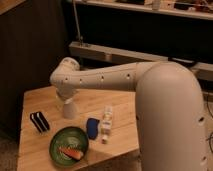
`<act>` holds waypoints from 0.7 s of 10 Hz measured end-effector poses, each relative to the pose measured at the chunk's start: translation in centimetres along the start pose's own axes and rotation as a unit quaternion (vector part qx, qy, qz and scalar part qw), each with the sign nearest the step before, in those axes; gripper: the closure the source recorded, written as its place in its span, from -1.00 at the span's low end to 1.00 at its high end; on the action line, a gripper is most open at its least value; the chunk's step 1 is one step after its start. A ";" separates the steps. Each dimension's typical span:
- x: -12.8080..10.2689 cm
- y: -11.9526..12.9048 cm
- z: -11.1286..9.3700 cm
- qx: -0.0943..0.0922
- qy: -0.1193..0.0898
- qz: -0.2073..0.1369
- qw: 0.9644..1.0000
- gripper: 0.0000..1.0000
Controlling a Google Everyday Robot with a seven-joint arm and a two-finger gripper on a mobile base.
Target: Place the ceramic cup over the eraser
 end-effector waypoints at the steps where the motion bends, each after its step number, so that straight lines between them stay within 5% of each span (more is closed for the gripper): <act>1: 0.6 0.4 1.1 -0.008 -0.006 -0.001 1.000 -0.60; 7: 0.3 0.5 6.5 0.024 -0.052 0.022 0.998 -0.60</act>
